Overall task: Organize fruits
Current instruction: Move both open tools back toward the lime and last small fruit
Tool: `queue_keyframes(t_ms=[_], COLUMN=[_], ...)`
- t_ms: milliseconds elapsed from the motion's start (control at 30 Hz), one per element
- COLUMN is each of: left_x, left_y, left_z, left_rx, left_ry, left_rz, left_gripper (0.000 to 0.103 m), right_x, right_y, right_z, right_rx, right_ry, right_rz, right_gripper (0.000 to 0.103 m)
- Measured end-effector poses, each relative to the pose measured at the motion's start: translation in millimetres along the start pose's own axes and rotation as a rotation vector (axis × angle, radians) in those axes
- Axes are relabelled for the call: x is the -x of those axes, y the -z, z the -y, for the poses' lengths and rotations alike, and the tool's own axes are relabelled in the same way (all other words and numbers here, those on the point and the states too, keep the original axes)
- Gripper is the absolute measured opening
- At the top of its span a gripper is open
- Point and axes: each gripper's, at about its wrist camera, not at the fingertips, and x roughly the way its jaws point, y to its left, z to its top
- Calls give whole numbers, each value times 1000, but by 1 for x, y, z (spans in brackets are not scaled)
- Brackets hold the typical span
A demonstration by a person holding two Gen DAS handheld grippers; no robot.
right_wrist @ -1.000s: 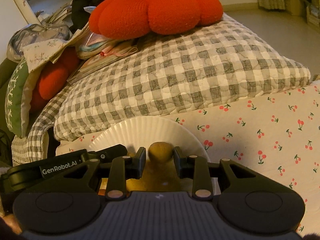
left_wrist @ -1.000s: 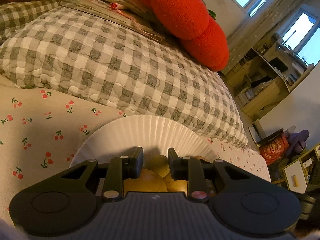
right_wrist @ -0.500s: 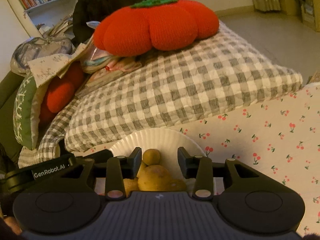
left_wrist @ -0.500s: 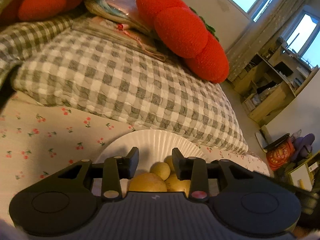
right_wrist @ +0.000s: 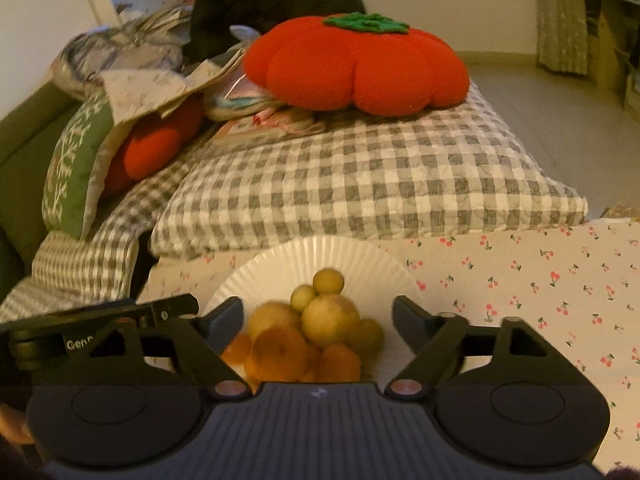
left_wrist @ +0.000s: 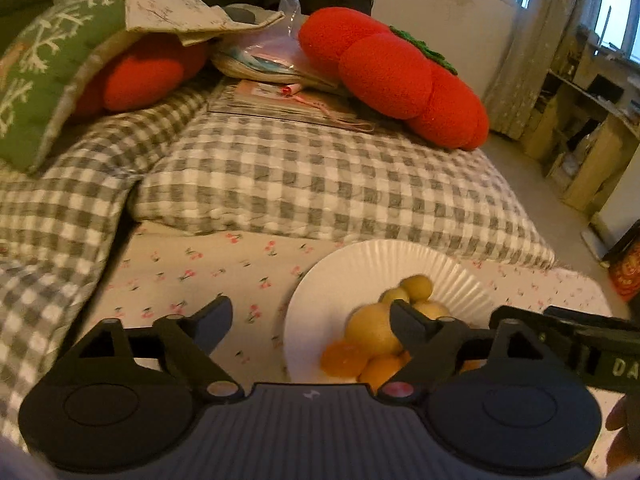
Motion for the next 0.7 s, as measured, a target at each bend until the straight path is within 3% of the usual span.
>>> queue_keyframes(t_ms=[267,700], left_x=[28,72], left_y=[21,54], left_z=[-3,-14], left_rx=[-33,-47], left_ry=[-47,-70], left_rz=[10,16], left_gripper=[97,97], right_x=[20,53], right_y=[23,58], right_z=[-16,-52], right_rx=[60,139], right_ry=[25,35], right_rz=[-18,2], right_gripper=[95,98])
